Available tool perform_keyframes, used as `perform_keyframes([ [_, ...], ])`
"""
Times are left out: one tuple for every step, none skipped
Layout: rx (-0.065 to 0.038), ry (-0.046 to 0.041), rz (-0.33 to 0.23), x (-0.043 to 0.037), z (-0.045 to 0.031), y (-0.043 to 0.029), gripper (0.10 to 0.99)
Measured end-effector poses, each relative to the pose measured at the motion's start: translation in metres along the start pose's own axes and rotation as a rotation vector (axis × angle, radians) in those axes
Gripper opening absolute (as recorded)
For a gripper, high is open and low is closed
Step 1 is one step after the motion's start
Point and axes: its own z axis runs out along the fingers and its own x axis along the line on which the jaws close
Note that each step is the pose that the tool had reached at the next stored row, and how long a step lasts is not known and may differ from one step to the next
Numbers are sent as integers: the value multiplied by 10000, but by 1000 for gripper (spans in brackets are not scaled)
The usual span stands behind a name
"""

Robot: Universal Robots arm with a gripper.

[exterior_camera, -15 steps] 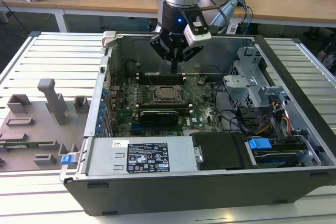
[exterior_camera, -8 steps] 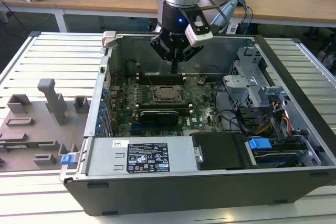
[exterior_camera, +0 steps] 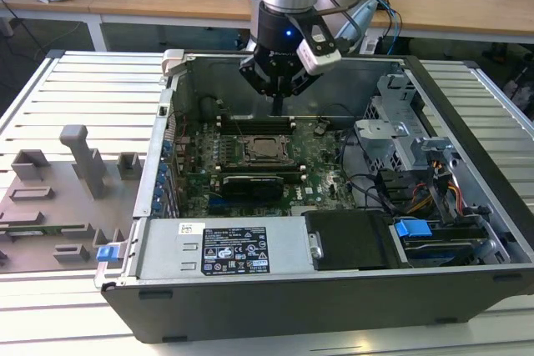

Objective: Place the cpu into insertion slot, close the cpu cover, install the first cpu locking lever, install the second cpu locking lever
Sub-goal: 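Install the first cpu locking lever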

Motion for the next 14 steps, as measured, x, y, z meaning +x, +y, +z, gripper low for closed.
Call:
perform_keyframes([
  [-107,1,-64,0,0,0,106],
  [-254,2,-165,0,0,0,106],
  [-324,2,-224,0,0,0,106],
  [-386,3,-291,0,0,0,106],
  [-442,4,-357,0,0,0,106],
  [-499,4,-425,0,0,0,106],
  [-558,4,-501,0,0,0,106],
  [-590,5,-570,0,0,0,106],
  [-611,5,-666,0,1,1,106],
  [-615,5,-701,0,1,1,106],
  [-616,6,-710,0,1,1,106],
  [-614,7,-712,0,0,0,106],
  [-614,6,-712,0,0,0,106],
  [-615,6,-712,0,0,0,106],
])
